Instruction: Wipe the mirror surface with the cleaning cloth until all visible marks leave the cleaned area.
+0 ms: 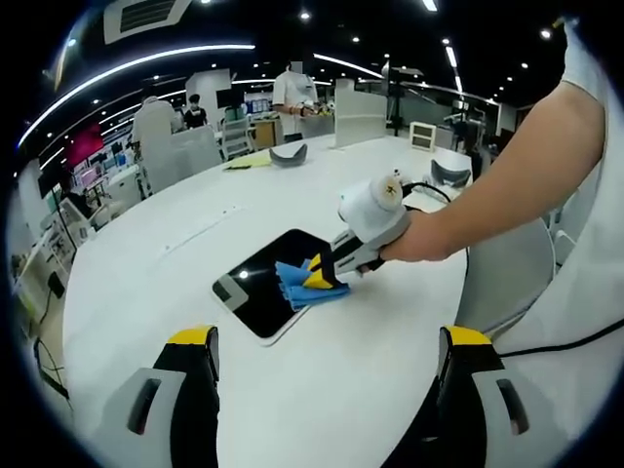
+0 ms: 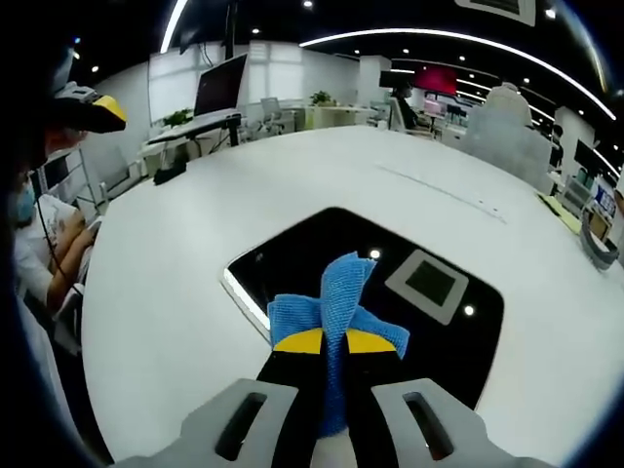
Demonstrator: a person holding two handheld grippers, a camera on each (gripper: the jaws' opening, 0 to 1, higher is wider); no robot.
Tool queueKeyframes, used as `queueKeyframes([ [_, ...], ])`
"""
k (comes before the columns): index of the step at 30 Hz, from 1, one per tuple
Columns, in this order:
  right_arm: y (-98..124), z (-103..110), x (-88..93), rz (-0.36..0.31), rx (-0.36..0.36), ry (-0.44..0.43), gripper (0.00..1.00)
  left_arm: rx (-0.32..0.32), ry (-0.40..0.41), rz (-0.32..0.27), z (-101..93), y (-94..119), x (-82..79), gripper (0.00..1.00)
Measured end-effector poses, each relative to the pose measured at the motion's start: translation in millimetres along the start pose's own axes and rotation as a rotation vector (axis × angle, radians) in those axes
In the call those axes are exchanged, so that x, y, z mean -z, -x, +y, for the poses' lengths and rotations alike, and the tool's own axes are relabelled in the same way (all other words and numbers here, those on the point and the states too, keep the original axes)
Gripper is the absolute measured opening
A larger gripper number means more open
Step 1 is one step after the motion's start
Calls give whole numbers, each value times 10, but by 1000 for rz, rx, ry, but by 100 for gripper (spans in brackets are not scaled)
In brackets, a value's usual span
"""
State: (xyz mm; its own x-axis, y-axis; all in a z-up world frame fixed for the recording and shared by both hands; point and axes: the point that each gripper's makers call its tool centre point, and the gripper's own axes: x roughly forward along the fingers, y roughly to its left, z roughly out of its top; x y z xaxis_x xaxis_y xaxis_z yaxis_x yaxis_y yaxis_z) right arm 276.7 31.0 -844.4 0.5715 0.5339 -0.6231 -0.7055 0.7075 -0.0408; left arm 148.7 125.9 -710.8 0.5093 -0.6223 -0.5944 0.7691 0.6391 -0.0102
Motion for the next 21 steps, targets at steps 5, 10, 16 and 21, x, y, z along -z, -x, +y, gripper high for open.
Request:
queueKeyframes([
  [5,-50,-29,-39,0,3,1,2,-4,4,4,17,12,22,94],
  [10,-101,-75,-74,1,3,-4,1,-10,11,6,47,29,45,94],
  [16,-148,-119,-111,4,7,-5,1,-18,14,9,90,48,62,94],
  [21,-182,-156,-140,4,7,-4,1,-22,17,11,130,51,71,94],
])
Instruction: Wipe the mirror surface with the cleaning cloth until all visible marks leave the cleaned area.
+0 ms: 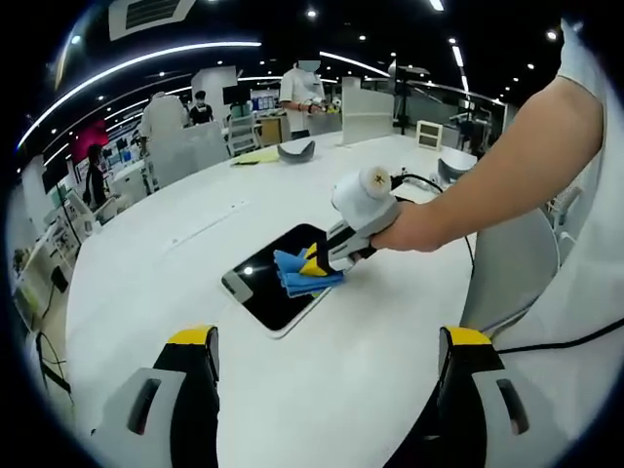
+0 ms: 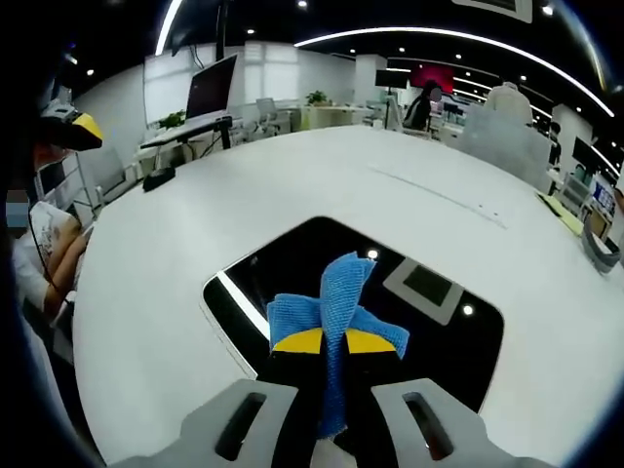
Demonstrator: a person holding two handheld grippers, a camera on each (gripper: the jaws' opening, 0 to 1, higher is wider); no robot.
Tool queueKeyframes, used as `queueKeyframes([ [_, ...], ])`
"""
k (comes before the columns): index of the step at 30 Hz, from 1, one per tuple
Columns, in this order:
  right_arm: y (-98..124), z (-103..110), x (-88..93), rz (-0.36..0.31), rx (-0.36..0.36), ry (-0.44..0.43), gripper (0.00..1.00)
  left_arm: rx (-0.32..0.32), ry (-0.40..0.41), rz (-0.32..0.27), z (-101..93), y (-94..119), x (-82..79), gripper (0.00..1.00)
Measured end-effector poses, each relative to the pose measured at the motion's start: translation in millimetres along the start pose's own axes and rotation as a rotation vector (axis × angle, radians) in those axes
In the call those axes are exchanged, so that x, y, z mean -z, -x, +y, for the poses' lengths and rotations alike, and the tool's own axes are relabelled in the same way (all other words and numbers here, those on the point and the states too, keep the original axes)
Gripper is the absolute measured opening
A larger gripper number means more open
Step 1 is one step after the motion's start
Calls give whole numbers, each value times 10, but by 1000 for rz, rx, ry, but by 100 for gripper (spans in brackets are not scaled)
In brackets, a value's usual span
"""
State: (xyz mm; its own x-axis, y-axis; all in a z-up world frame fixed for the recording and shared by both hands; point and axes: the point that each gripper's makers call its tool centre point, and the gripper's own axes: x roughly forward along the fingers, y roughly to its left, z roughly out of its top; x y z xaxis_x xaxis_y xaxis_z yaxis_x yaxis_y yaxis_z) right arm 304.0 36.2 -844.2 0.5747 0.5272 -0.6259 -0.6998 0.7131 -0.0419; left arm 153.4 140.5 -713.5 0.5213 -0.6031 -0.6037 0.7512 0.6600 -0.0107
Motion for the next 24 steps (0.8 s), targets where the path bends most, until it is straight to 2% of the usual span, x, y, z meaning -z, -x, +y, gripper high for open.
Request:
queueKeyframes([
  [24,-222,-231,-167,16,6,6,1,-8,19,12,195,-28,39,94],
])
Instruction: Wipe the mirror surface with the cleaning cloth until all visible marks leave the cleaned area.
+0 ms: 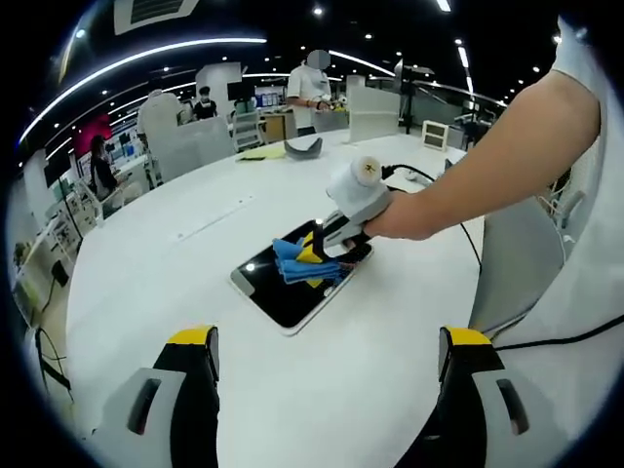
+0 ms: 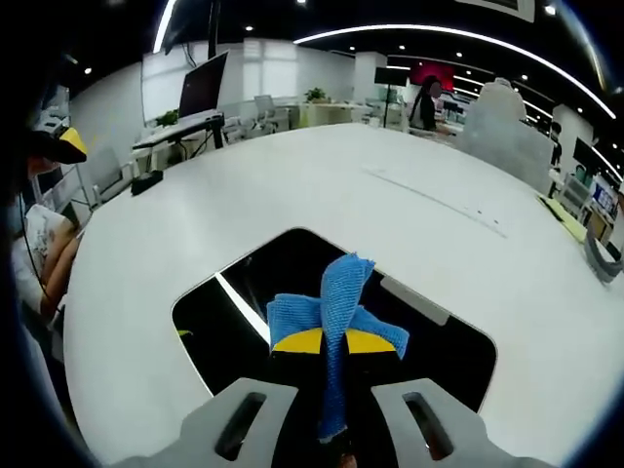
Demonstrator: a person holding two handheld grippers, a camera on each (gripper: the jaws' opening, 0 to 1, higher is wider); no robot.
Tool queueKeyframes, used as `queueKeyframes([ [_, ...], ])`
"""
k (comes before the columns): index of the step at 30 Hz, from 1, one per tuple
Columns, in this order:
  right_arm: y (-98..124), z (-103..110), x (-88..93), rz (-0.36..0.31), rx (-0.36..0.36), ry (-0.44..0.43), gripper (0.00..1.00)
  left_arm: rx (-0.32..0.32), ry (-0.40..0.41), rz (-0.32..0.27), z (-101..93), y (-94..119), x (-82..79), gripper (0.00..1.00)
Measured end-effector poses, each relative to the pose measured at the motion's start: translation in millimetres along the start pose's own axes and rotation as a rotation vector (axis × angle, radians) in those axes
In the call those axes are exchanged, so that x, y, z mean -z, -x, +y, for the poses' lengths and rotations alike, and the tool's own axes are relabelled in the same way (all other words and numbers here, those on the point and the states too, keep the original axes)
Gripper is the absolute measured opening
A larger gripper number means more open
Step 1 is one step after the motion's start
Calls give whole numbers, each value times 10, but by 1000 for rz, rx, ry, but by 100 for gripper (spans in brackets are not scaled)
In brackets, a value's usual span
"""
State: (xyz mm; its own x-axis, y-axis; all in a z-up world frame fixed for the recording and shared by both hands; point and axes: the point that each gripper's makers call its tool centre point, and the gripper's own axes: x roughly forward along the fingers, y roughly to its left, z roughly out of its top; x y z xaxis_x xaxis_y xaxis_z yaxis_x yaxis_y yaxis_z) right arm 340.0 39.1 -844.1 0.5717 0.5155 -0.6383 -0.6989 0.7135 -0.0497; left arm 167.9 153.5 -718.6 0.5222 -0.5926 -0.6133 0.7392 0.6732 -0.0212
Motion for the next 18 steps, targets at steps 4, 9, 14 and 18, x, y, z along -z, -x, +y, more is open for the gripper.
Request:
queueKeyframes([
  [4,-41,-42,-28,4,4,-1,1,-2,-2,3,27,-9,9,94],
  [9,-89,-91,-63,9,5,-2,1,-7,-6,7,71,-7,24,94],
  [14,-130,-126,-93,18,0,7,2,-5,-6,7,92,-13,35,94],
  [18,-163,-144,-116,24,-2,8,2,-4,0,5,114,-16,36,94],
])
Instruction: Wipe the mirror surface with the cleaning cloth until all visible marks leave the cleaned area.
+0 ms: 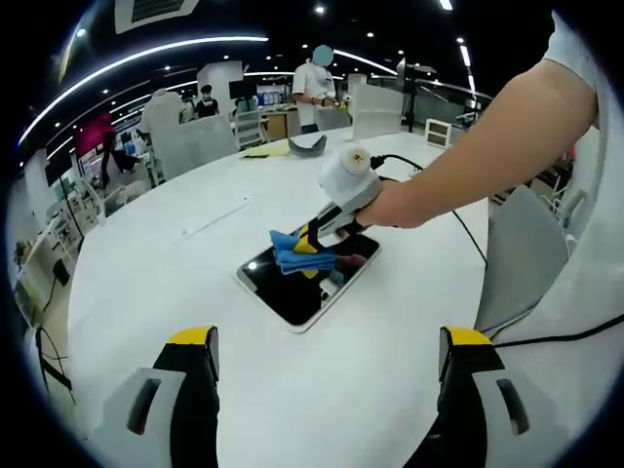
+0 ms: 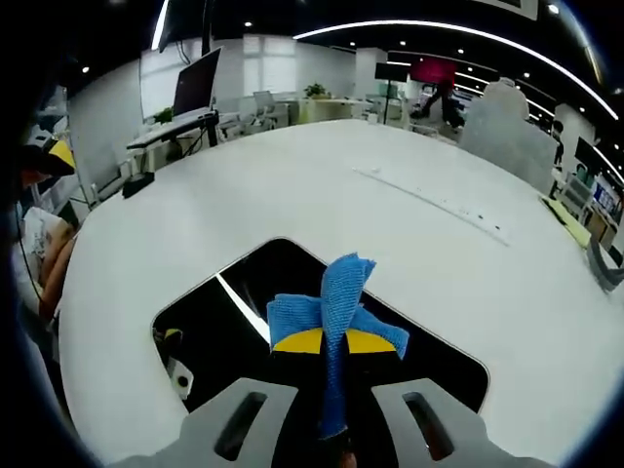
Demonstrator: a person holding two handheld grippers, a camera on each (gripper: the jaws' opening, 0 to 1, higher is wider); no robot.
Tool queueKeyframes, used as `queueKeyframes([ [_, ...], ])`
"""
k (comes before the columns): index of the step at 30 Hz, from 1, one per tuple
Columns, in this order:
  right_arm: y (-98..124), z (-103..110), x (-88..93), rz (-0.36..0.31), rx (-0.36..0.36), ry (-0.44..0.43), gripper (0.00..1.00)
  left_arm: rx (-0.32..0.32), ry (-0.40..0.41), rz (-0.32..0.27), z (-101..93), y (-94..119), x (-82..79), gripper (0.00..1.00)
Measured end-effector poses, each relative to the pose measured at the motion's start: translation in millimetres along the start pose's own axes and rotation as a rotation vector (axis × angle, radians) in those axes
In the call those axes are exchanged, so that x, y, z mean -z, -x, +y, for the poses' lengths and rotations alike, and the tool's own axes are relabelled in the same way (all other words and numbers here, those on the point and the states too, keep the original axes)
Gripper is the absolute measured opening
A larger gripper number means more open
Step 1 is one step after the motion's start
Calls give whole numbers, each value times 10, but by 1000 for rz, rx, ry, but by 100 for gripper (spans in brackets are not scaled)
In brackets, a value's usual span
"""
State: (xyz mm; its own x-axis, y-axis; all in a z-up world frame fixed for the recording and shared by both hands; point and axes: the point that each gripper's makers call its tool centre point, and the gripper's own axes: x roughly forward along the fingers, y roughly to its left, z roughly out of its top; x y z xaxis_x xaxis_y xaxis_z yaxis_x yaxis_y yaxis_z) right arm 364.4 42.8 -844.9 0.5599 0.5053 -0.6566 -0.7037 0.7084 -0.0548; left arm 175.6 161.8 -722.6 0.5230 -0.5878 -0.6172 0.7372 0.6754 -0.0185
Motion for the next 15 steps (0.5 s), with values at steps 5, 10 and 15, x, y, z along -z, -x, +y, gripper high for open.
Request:
queueKeyframes([
  [5,-24,-11,-23,8,-7,8,2,0,1,-1,24,-11,3,94],
  [10,-62,-31,-48,13,-20,22,2,1,4,-4,29,-27,-9,94],
  [15,-87,-32,-71,20,-26,38,2,1,4,-1,43,-48,-1,95],
])
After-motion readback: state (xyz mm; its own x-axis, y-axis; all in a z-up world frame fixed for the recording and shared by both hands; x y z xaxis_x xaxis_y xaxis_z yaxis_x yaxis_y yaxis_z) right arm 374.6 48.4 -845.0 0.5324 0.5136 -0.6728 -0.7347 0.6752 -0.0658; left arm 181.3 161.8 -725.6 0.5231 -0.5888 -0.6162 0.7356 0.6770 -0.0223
